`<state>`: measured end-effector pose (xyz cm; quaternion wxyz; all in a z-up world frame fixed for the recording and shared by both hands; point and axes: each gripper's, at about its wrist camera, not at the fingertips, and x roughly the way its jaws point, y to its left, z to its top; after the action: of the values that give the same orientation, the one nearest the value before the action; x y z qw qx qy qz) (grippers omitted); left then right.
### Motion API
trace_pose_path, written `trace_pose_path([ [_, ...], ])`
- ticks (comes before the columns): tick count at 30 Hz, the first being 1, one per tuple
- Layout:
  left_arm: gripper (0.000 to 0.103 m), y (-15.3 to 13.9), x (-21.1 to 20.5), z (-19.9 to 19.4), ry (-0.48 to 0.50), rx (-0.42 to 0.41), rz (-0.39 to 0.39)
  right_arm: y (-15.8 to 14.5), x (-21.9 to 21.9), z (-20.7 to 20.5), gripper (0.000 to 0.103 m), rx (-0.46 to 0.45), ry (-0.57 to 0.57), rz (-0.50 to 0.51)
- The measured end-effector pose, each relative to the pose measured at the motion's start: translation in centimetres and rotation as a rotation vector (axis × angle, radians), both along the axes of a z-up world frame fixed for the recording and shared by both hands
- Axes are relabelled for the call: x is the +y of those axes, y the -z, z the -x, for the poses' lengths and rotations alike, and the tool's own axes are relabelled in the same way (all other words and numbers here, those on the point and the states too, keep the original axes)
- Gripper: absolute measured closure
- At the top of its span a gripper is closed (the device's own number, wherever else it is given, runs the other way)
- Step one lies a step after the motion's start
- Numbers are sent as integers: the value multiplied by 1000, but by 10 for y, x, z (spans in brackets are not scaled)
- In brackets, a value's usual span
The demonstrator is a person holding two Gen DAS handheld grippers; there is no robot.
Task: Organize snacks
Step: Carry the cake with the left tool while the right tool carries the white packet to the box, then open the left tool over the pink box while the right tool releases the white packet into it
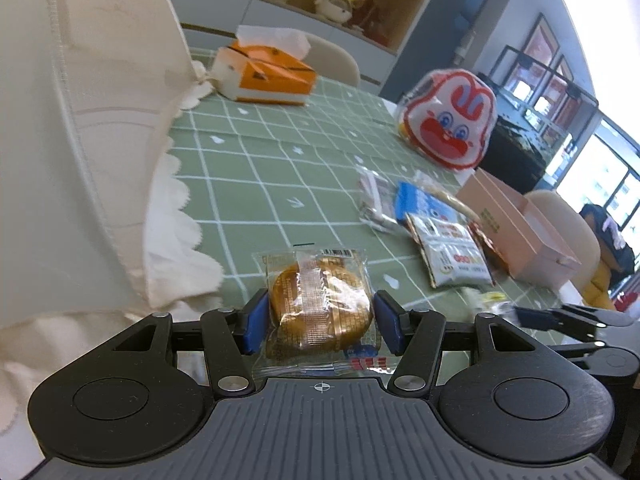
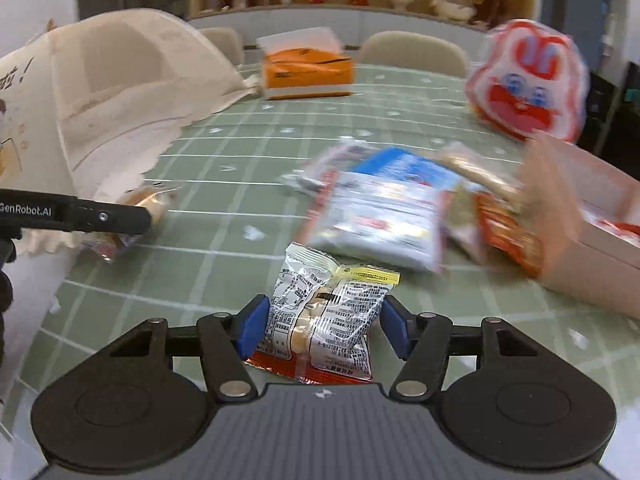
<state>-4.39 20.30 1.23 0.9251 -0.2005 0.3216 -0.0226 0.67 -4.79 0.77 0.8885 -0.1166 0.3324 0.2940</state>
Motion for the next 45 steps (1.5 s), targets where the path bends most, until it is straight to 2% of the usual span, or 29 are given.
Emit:
trace_pose_path([
  [6,41,-3,-37,-10,79,14,-7,2,-57,4,42,-9,103,-20],
  [11,41,-9,-83,-16,193,18,-37,5,-89,15,42,-49,140,-15],
  [15,41,-19,-129,-26,315,19,-71,-5,-116,30,42,-100,140,-20],
  [19,41,-29,-183,-39,436,13,-129,-27,-157,36,42,-163,175,-38],
  [23,41,-49,-232,-59,525,-27,-159,-60,-202,26,42,-237,247,-79],
  [27,41,-79,-274,-89,560,-133,-218,-101,-237,1,42,-327,297,-129],
  [29,41,-90,-287,-115,560,-154,-214,-119,-248,-19,42,-353,320,-149],
  [32,41,-100,-299,-163,531,-179,-182,-137,-261,-55,42,-355,361,-175],
  [34,41,-99,-300,-204,489,-187,-126,-140,-265,-81,42,-343,401,-180],
  [36,42,-85,-299,-246,443,-132,-89,-136,-267,-104,42,-316,427,-184],
  [38,42,-60,-306,-281,425,-15,-111,-126,-267,-125,42,-261,443,-199],
  [41,41,-31,-308,-294,483,45,-68,-109,-266,-150,42,-179,439,-225],
  [43,42,-33,-302,-287,507,-14,-69,-95,-260,-164,42,-150,437,-227],
  [45,42,-43,-286,-277,512,-52,-32,-83,-251,-182,42,-110,429,-223],
])
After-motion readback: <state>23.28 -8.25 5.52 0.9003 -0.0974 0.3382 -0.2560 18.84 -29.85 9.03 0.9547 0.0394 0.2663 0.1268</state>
